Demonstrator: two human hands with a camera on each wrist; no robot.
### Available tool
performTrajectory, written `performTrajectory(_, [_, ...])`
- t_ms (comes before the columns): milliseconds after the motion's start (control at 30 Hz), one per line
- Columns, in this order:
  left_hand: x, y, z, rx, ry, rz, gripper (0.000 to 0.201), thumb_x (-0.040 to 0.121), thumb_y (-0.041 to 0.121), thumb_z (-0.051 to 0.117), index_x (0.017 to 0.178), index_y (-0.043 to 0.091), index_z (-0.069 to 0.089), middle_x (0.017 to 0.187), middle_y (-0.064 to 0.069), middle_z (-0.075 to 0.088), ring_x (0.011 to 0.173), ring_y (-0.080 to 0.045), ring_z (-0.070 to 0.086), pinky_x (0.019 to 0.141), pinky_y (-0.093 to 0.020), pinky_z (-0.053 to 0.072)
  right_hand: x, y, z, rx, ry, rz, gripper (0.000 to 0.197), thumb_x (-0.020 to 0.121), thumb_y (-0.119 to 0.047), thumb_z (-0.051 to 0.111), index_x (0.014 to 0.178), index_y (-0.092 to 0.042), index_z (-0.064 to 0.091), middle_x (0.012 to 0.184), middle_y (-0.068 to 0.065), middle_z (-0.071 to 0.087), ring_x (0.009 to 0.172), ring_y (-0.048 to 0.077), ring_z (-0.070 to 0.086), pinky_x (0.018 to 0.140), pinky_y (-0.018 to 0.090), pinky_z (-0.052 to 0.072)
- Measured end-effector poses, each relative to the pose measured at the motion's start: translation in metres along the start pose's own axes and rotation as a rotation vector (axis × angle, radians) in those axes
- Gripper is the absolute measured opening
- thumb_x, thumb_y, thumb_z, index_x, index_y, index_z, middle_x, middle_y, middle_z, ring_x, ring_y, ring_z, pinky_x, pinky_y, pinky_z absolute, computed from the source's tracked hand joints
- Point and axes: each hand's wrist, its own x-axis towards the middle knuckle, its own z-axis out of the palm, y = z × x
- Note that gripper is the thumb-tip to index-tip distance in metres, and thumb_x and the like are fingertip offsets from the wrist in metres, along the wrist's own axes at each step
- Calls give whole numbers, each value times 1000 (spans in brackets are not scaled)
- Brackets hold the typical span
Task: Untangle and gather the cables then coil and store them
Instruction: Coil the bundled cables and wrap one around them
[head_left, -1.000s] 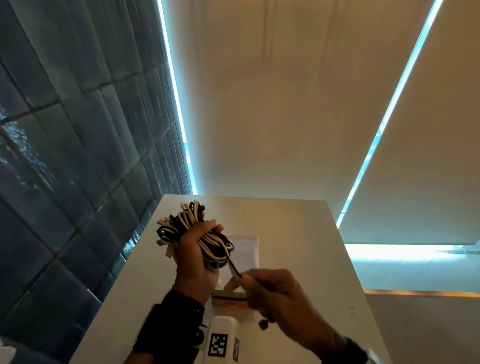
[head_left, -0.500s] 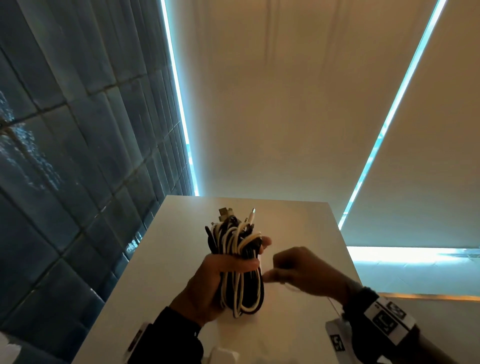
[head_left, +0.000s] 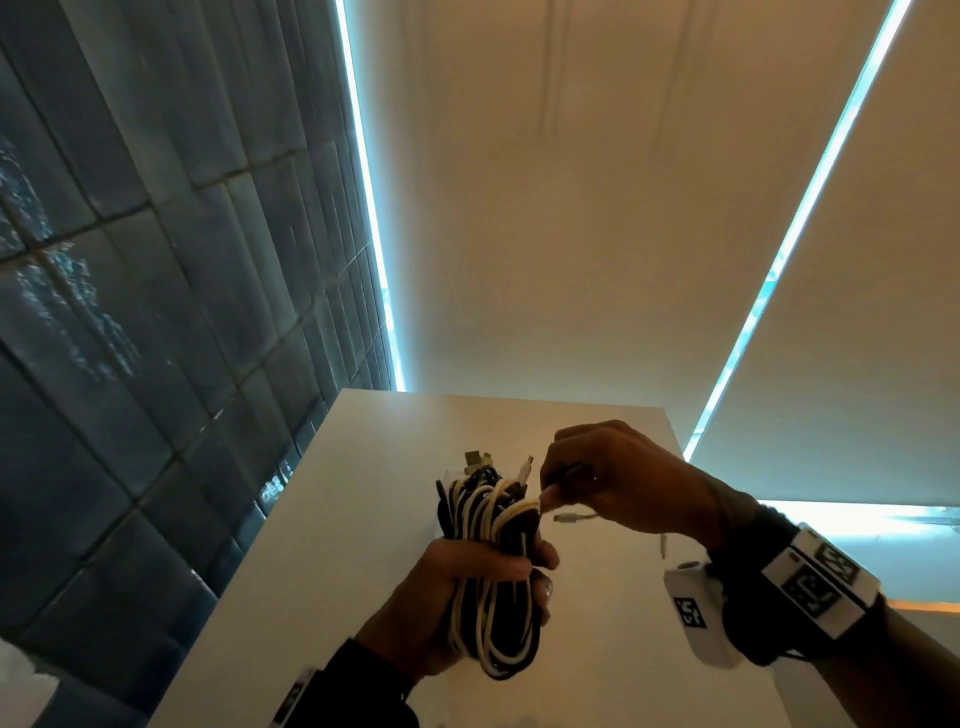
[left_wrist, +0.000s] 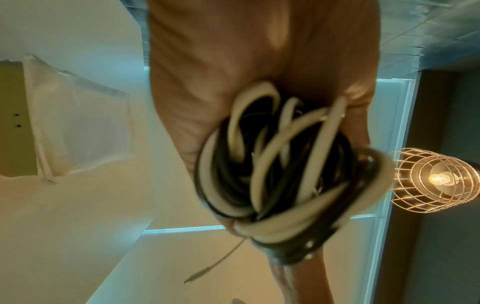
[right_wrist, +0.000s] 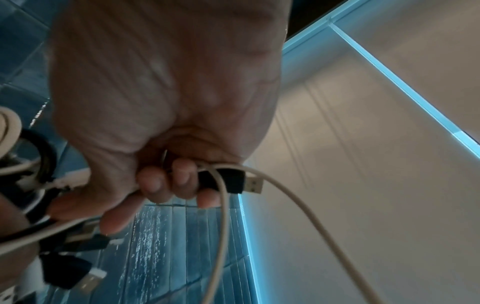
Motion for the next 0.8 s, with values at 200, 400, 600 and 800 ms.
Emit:
performTrajectory(200, [-7,5,-7,-48,7,33,60,55,-3,75,114,1,66,78,-17,61,64,-26,60,62,-37,53,-9,3,-10,78,40,69,11,88,-26,68,91,-17,73,76,-21,59,75,1,61,66,10,44])
performTrajectory(400, [-6,11,-5,209,24,-40,39,59,-2,66,97,0,69,70,-14,57,61,-24,58,62,-35,51,-17,-5,-17,184,48,163,8,83,-28,73,77,-25,69,59,-18,60,59,2,56,58,10,42])
performTrajectory(600, [-5,10,-8,132,123,9,33,53,0,71,85,0,63,68,-15,55,61,-26,57,66,-37,49,-36,-7,-2,774,175,315,13,85,-17,67,88,-5,73,63,1,62,49,19,59,53,28,50])
performTrajectory(800, [2,-2,-12,-97,220,86,25,49,2,74,74,5,71,71,-13,62,64,-25,62,65,-35,53,-48,-14,37,1120,380,536,17,81,-11,68,90,2,74,73,12,61,52,19,50,51,31,49])
